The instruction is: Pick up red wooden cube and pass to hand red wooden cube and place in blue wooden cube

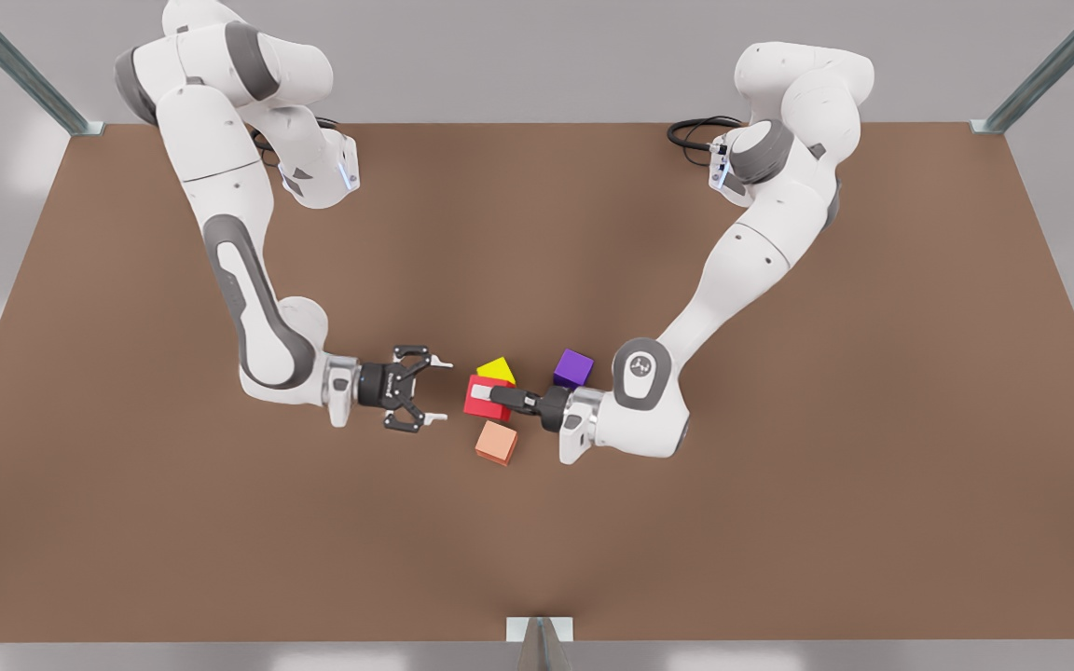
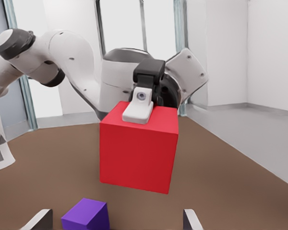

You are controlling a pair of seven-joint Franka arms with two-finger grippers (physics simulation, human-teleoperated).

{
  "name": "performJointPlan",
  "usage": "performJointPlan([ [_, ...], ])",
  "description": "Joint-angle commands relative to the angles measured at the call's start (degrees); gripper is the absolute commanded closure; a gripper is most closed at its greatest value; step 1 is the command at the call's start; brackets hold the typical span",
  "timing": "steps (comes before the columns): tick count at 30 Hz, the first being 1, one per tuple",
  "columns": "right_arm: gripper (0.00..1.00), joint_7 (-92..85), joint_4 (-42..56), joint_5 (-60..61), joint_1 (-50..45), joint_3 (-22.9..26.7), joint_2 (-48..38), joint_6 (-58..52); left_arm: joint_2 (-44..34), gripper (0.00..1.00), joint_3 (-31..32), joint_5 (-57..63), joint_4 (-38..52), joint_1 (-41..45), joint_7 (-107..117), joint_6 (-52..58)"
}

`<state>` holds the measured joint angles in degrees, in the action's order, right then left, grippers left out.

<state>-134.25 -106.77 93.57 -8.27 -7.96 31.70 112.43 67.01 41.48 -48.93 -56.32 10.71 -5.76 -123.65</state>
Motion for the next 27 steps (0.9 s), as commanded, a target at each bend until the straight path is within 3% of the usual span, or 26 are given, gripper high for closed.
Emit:
performJointPlan([
  [1, 0.0, -27.4, 0.2, 1.9, 0.0, -0.4, 0.0, 0.2, -0.1, 0.54, 0.1, -2.2, 0.0, 0.1, -11.5, -1.5],
  [27, 0.0, -23.2, 4.6, 5.5, 0.1, -3.2, 2.2, 1.1, -0.1, 0.54, 0.0, -2.4, -0.4, -0.1, -11.6, -1.1],
])
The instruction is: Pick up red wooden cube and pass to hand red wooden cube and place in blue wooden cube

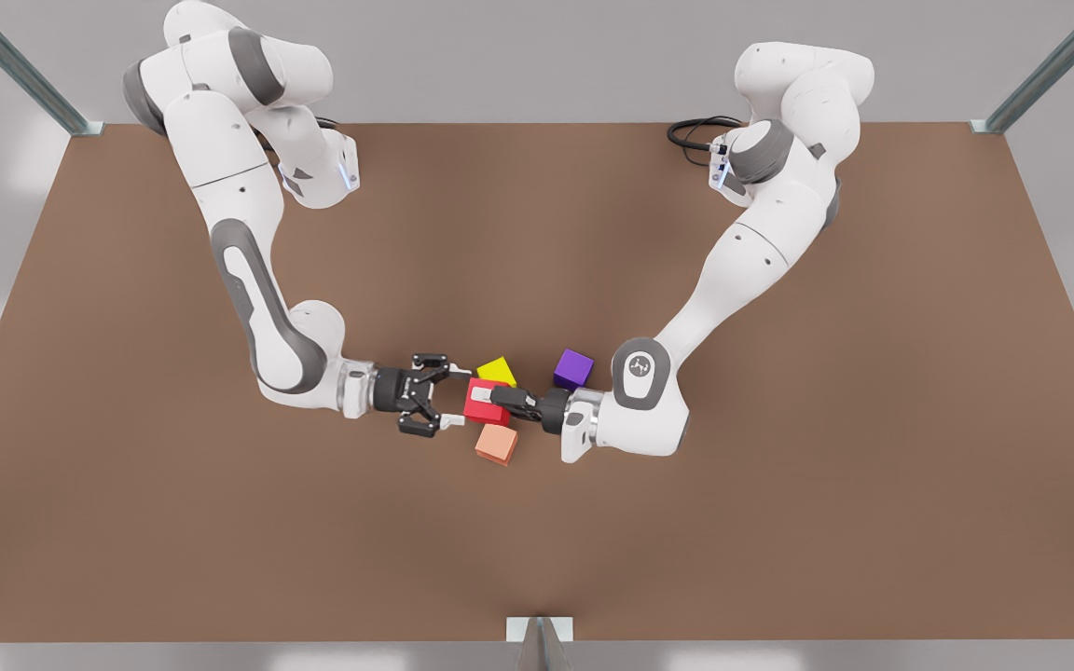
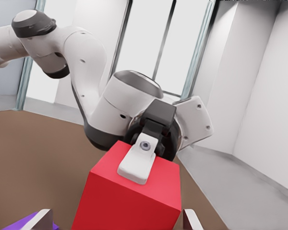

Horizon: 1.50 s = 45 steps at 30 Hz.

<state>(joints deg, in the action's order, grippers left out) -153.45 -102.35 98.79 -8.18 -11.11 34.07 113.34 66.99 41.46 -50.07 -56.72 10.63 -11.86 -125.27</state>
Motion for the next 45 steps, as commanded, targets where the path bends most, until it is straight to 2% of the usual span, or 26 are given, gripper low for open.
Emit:
performJointPlan([
  [1, 0.0, -3.9, 0.4, 0.3, 0.0, -0.1, 0.4, 0.3, -0.1, 0.54, 0.0, -1.3, 0.0, 0.0, -5.5, 0.6],
  [29, 0.0, -1.0, 5.8, 3.2, -2.4, -2.2, 4.1, 5.8, 0.0, 0.53, 0.1, -2.6, -0.1, 0.5, -5.4, 0.0],
  [30, 0.19, -0.7, 5.8, 3.2, -2.4, -2.2, 4.0, 6.0, 0.0, 0.51, 0.1, -2.6, -0.1, 0.5, -5.5, 0.0],
  [31, 0.45, -0.7, 6.1, 3.2, -2.5, -2.2, 4.0, 6.1, 0.0, 0.51, 0.1, -2.6, 0.0, 0.5, -5.5, 0.0],
  [32, 0.54, -0.7, 6.3, 3.1, -2.5, -2.2, 4.0, 6.1, 0.0, 0.51, 0.1, -2.8, 0.0, 0.5, -5.5, 0.0],
  [35, 0.54, -0.7, 6.3, 3.1, -2.4, -2.2, 4.0, 6.0, -0.1, 0.51, 0.1, -2.8, 0.0, 0.6, -5.5, -0.1],
  [36, 0.54, -0.7, 6.2, 3.0, -2.4, -2.2, 4.0, 6.0, -0.1, 0.41, 0.1, -2.8, -0.1, 0.6, -5.5, -0.3],
  [37, 0.53, -0.6, 6.2, 3.0, -2.3, -2.2, 4.0, 6.0, -0.2, 0.36, 0.1, -2.8, 0.0, 0.9, -5.5, -0.4],
  [38, 0.53, -0.6, 6.2, 2.9, -2.3, -2.2, 4.0, 6.0, -0.2, 0.2, 0.1, -2.8, -0.1, 1.0, -5.5, -0.4],
  [39, 0.53, -0.6, 6.2, 2.9, -2.2, -2.2, 4.0, 6.0, -0.2, 0.0, 0.1, -2.8, -0.1, 1.0, -5.5, -0.5],
  [45, 0.52, 0.6, 6.1, 2.4, -1.8, -2.2, 3.6, 5.7, -0.3, 0.0, 0.0, -2.7, 0.0, 0.8, -5.5, -0.8],
])
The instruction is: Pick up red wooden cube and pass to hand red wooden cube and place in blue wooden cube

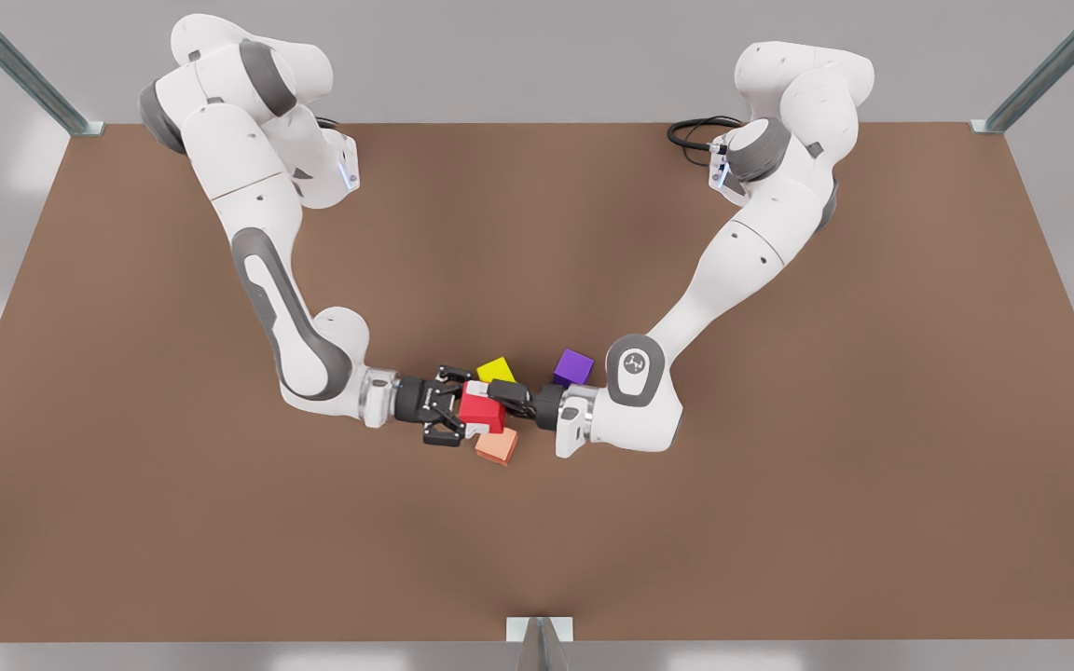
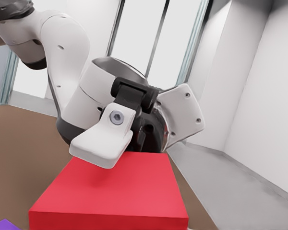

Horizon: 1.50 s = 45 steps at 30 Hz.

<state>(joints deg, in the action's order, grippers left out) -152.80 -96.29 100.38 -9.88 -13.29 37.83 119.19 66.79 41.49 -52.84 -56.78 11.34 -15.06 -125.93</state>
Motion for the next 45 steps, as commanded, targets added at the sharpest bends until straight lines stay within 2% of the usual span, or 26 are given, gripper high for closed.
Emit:
performJointPlan([
  [1, 0.52, 0.0, 0.0, 0.8, 0.4, 0.0, -0.1, -0.5, -0.2, 0.0, 0.0, 0.0, 0.0, -0.4, -2.3, 0.2],
  [7, 0.51, 0.8, 0.0, -1.1, 1.5, 0.6, -0.2, -0.5, -0.4, 0.0, 0.0, 0.5, 0.0, -3.8, -2.3, 1.3],
  [10, 0.51, 1.8, -2.2, -5.5, 2.1, 2.0, -1.4, 1.3, -0.9, 0.0, -0.1, 0.6, 0.0, -6.8, -2.4, 5.0],
  [11, 0.51, 2.6, -2.9, -8.2, 2.1, 2.2, -2.1, 2.4, -1.0, 0.0, -1.1, 2.6, 0.0, -10.4, -2.3, 11.6],
  [12, 0.51, 6.2, -3.5, -11.4, 2.1, 2.4, -2.5, 2.5, -1.5, 0.0, -1.1, 8.0, 0.4, -14.3, 0.5, 20.8],
  [14, 0.5, 15.1, -5.5, -16.5, 1.9, 2.9, -3.3, 4.4, -13.3, 0.0, -1.2, 50.5, 0.3, -17.9, 8.7, 37.5],
  [15, 0.5, 20.3, -5.8, -18.8, 1.9, 2.9, -3.3, 5.5, -14.4, 0.0, 0.2, 66.0, 0.4, -16.7, 9.5, 47.0],
  [16, 0.5, 27.4, -5.9, -23.6, 1.7, 3.6, -3.6, 7.9, -18.7, 0.0, 1.7, 74.4, 0.5, -17.3, 10.0, 59.6],
  [17, 0.5, 33.8, -5.9, -29.4, 1.6, 4.8, -4.2, 9.1, -23.1, 0.0, 0.9, 74.9, 0.6, -17.3, 16.8, 58.7],
  [18, 0.5, 41.2, -5.9, -38.6, 1.5, 6.0, -5.5, 9.1, -23.4, 0.0, 1.6, 74.6, 0.6, -20.2, 19.4, 59.0],
  [20, 0.5, 50.0, -5.3, -50.7, 1.7, 7.2, -6.4, 8.9, -25.7, 0.0, 6.7, 74.6, 0.4, -22.0, 29.0, 63.8],
  [21, 0.5, 53.0, -5.2, -55.5, 1.7, 7.6, -7.1, 8.6, -34.3, 0.0, -6.3, 67.1, -7.4, -19.3, 20.9, 57.2],
  [22, 0.5, 57.3, -5.1, -61.3, 1.7, 7.8, -7.6, 8.4, -50.2, 0.0, -18.1, 58.9, -25.5, -16.5, 8.5, 45.1],
  [23, 0.49, 62.4, -4.3, -67.1, 1.5, 8.7, -8.2, 7.7, -52.2, 0.0, -24.4, 58.2, -26.8, -11.1, 9.2, 44.6],
  [25, 0.49, 76.8, -5.6, -86.4, 1.6, 8.8, -10.6, 6.3, -50.0, 0.0, -24.9, 58.1, -24.0, -11.6, 11.4, 45.1],
  [27, 0.49, 79.8, -6.3, -89.1, 1.4, 12.1, -10.5, 6.1, -50.0, 0.0, -24.8, 54.9, -23.8, -11.7, 11.5, 46.2],
  [29, 0.49, 85.7, -9.0, -93.5, 1.6, 12.5, -11.3, 5.4, -49.2, 0.0, -24.7, 55.9, -21.1, -10.9, 13.1, 45.9],
  [30, 0.48, 86.3, -9.6, -94.7, 1.5, 12.7, -11.6, 5.8, -43.3, 0.0, -25.1, 56.1, -16.6, -11.7, 20.4, 46.7],
  [31, 0.48, 88.3, -10.1, -96.9, 1.4, 12.7, -11.6, 6.1, -40.9, 0.0, -24.3, 61.6, -12.3, -11.3, 20.3, 50.4],
  [34, 0.5, 90.4, -16.6, -100.1, 1.4, 12.7, -15.3, 8.3, -41.2, 0.0, -22.5, 63.1, -9.8, -7.0, 32.4, 51.3],
  [35, 0.5, 92.8, -19.6, -105.3, 0.1, 12.6, -18.2, 10.0, -41.0, 0.0, -22.7, 63.0, -8.8, -6.9, 39.3, 51.3],
  [38, 0.5, 97.9, -27.5, -107.2, 0.1, 12.5, -21.8, 14.9, -42.2, 0.0, -22.6, 58.1, -10.2, -12.6, 39.0, 52.1],
  [39, 0.5, 98.1, -29.0, -107.2, 0.3, 12.6, -22.4, 15.4, -42.4, 0.0, -20.1, 55.8, -12.5, -16.5, 36.7, 52.6],
  [45, 0.5, 97.9, -33.8, -108.7, 0.7, 12.8, -26.2, 15.5, -43.0, 0.0, -19.4, 57.4, -14.9, -15.9, 39.4, 53.0],
])
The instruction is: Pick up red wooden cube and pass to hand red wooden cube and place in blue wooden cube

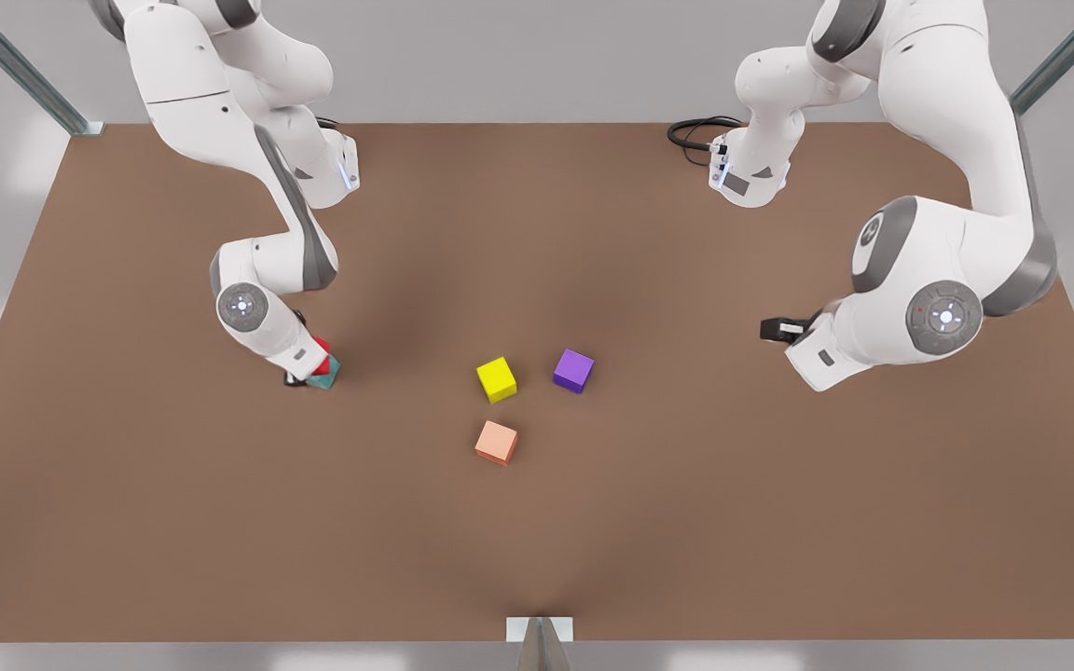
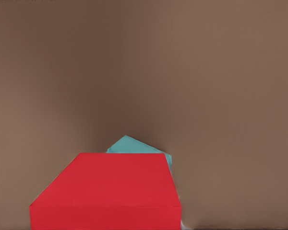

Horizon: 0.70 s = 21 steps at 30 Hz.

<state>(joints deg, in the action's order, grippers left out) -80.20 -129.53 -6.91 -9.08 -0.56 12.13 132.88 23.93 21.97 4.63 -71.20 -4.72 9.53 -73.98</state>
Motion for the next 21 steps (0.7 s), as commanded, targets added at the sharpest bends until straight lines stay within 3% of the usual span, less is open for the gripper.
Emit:
performJointPlan([
  [1, 0.5, 25.3, -1.4, -2.0, 0.4, 0.0, -1.1, 1.8, -0.1, 0.0, 0.2, -0.7, -0.3, -0.5, 14.9, 1.0],
  [15, 0.48, 25.7, -3.8, -5.7, 0.3, 0.0, -0.8, 5.0, 0.1, 0.0, 0.3, -0.5, -0.4, -0.4, 17.8, 1.4],
  [16, 0.36, 25.7, -3.8, -5.7, 0.3, 0.0, -0.8, 5.0, 0.1, 0.0, 0.3, -0.5, -0.4, -0.4, 17.8, 1.4],
  [17, 0.02, 25.8, -3.8, -5.7, 0.3, 0.0, -0.8, 5.1, 0.1, 0.0, 0.3, -0.4, -0.4, 0.0, 18.0, 1.4],
  [21, 0.0, 25.8, -3.6, -5.7, 0.4, -0.1, -0.6, 5.4, 0.1, 0.0, 0.3, -0.4, -0.4, -0.2, 18.4, 1.4],
])
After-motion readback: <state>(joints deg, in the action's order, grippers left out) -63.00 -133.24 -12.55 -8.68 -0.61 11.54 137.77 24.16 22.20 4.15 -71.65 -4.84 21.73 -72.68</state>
